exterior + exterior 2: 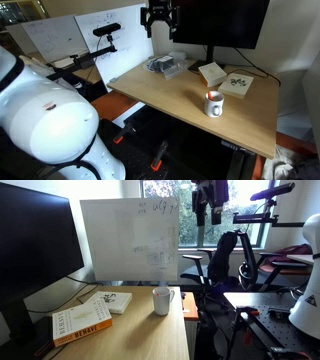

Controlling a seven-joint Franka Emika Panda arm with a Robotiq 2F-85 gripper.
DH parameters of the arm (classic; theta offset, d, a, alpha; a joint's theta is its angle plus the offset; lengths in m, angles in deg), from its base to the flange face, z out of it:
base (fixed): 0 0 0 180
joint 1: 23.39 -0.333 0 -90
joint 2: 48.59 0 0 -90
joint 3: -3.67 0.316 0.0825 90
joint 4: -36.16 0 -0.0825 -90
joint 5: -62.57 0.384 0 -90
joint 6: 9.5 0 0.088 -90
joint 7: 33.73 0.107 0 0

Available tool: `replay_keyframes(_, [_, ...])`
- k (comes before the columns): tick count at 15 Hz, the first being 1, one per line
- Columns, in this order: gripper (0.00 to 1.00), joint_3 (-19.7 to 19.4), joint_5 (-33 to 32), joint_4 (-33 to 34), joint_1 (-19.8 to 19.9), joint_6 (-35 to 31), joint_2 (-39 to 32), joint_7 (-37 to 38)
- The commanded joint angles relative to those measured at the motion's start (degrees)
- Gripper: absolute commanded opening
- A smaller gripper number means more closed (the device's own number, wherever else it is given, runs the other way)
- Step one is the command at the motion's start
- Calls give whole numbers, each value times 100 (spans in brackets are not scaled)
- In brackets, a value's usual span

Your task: Move the cup slightly to the center of the desk

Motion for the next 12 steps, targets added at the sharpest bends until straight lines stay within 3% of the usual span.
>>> replay_keyframes(1, [100,23,8,14,26,16,-4,-6])
replay_keyframes(9, [100,3,8,41,49,-1,-78,21])
replay_keyframes(12, [100,25,-237,20,213,-351,-253,315])
